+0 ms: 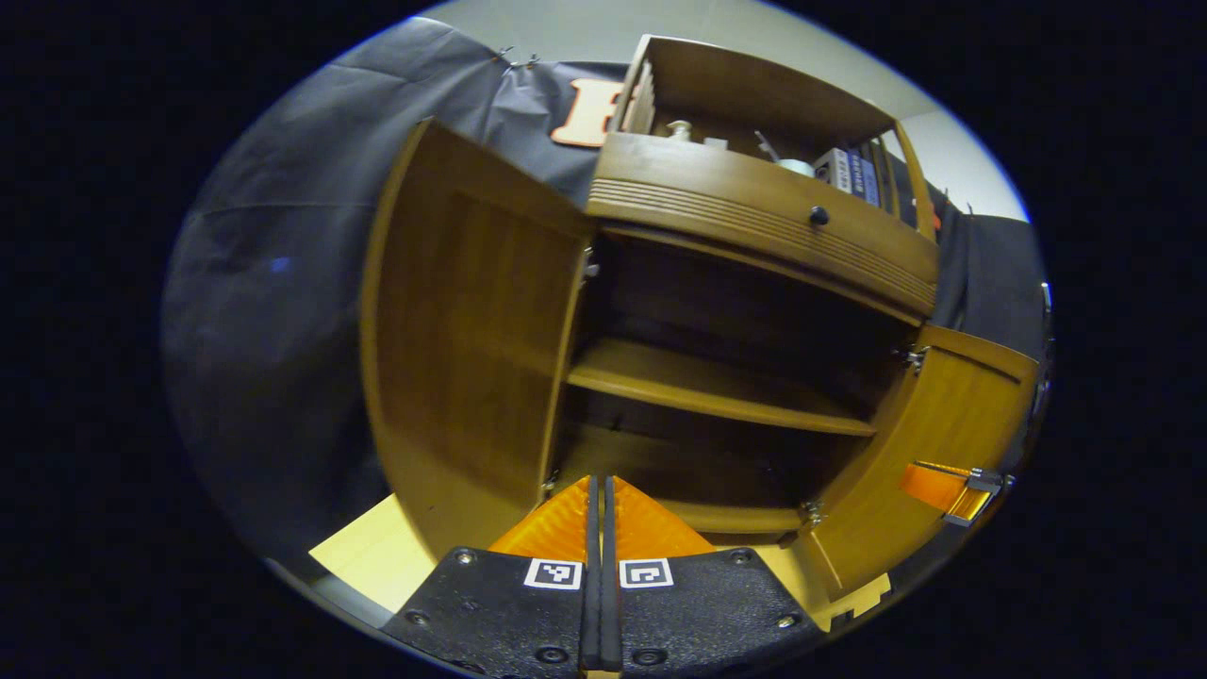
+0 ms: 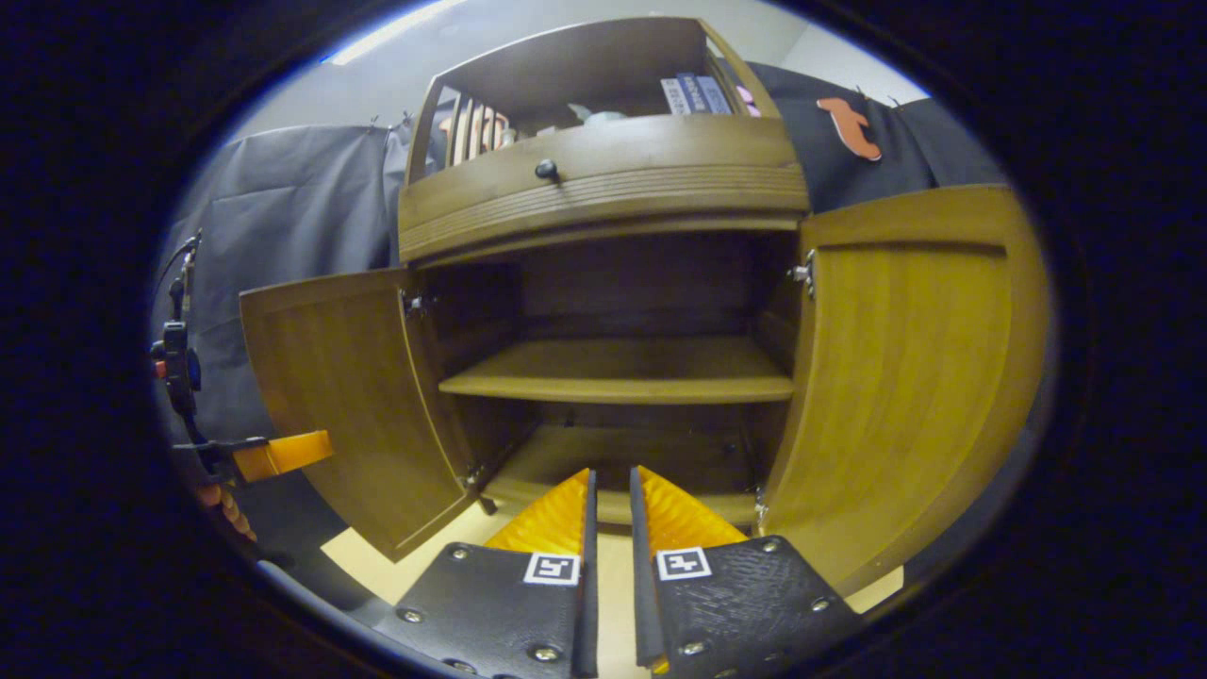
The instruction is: Open the right door of the double-door shoe cabinet with the right hand, and open the left door with the left hand.
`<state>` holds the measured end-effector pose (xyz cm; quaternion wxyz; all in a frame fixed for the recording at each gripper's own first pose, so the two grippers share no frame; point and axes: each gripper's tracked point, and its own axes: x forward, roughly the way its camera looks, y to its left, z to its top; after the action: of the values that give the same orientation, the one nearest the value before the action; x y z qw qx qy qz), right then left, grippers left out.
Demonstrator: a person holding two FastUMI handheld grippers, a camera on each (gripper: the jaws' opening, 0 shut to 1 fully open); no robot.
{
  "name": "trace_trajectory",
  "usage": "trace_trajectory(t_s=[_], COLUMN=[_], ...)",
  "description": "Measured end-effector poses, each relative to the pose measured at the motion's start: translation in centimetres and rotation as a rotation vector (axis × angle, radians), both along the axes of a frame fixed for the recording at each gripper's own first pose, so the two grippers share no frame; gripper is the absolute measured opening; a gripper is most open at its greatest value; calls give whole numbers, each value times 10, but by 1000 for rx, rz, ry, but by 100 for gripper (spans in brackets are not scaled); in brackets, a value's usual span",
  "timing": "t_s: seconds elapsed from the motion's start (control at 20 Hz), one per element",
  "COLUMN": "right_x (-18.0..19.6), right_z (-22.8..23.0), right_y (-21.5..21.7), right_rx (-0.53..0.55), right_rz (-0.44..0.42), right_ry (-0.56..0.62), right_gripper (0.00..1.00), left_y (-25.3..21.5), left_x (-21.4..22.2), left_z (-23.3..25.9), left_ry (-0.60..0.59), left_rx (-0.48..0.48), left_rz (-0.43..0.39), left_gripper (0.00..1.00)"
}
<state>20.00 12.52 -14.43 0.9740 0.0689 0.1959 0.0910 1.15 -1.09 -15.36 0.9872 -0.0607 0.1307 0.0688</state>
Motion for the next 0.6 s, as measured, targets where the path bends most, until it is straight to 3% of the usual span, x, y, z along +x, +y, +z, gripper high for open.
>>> trace_trajectory(t_s=[0.35, 0.6], right_x=[10, 9], right_z=[77, 116], right_y=[-17, -20], right_rx=[-36, -29], right_rz=[-48, -72], right_ry=[-162, -247], right_gripper=[16, 16], left_y=[-80, -109], left_x=[38, 44], left_z=[70, 102], left_ry=[-144, -202], left_rx=[0, -21], left_rz=[-166, -229], left_gripper=[0, 1])
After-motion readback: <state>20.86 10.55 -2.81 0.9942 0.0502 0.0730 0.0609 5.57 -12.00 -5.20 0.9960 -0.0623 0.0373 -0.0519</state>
